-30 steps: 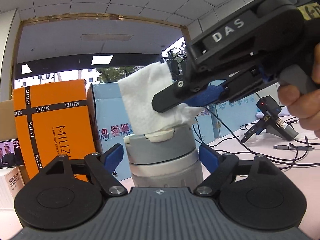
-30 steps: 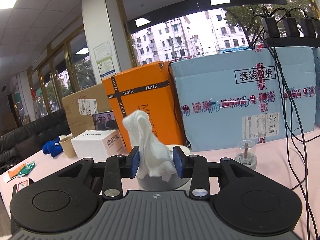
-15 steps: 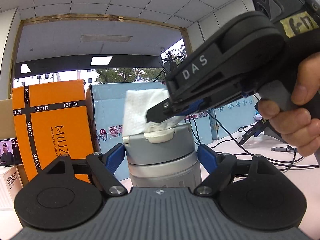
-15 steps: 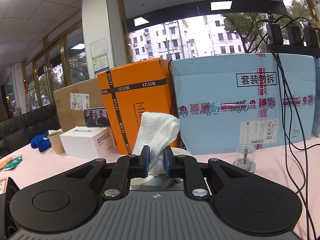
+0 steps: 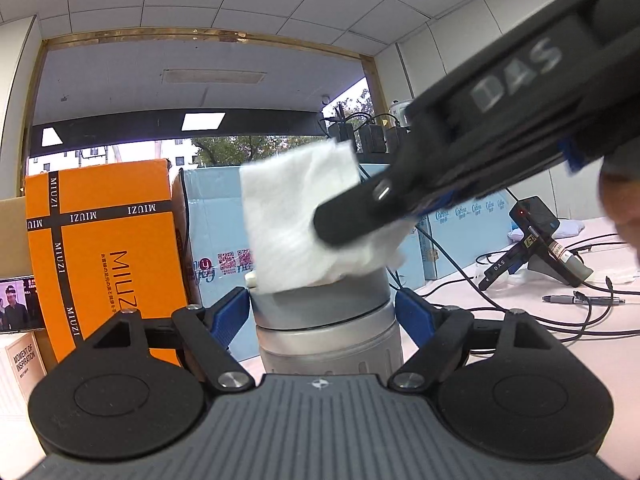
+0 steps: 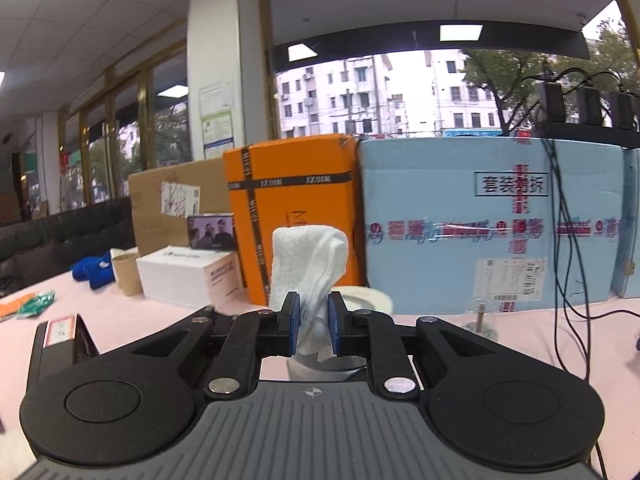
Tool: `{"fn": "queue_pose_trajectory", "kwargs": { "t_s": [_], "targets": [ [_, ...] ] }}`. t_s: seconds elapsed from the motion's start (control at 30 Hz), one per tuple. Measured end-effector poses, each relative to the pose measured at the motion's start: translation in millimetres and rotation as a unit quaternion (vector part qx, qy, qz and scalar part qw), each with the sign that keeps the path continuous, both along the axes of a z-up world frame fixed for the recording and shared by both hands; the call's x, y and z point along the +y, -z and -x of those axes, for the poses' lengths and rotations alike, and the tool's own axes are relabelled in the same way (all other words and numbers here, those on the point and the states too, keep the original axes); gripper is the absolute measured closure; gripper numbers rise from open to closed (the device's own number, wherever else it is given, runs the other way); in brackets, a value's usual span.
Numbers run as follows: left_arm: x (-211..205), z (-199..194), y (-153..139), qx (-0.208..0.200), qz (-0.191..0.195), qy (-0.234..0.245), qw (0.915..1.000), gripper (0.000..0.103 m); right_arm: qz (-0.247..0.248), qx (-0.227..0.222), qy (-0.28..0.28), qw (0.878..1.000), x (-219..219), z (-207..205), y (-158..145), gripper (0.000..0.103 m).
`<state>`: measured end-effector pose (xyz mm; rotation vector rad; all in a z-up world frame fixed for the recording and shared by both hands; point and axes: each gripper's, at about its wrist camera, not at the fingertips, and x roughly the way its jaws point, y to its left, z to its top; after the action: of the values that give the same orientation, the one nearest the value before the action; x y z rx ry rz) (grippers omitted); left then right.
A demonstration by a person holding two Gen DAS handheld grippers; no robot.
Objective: Clean container
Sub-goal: 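Wipe the mug lid with the tissue in the right gripper, then lower the tissue onto the table and open the right gripper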
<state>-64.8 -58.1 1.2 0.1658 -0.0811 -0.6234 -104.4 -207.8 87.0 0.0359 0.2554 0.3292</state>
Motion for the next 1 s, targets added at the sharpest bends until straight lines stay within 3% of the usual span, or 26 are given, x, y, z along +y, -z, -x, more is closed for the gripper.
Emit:
{"fn": "queue_pose_trajectory", "kwargs": {
  "t_s": [0.57,0.8,1.0],
  "targets": [
    [-2,9,1,0.005,0.000,0.004,1.0000,0.023,-0.003,-0.018,0.040,0.999,5,-31,11,0.088],
    [-2,11,1,0.006,0.001,0.003,1.0000,0.023,0.010,-0.024,0.084,0.996,-19,-17,9,0.087],
    [0,12,1,0.010,0.006,0.001,0.9999,0.019,-0.037,-0.029,0.061,0.997,-40,12,15,0.087]
  ]
}}
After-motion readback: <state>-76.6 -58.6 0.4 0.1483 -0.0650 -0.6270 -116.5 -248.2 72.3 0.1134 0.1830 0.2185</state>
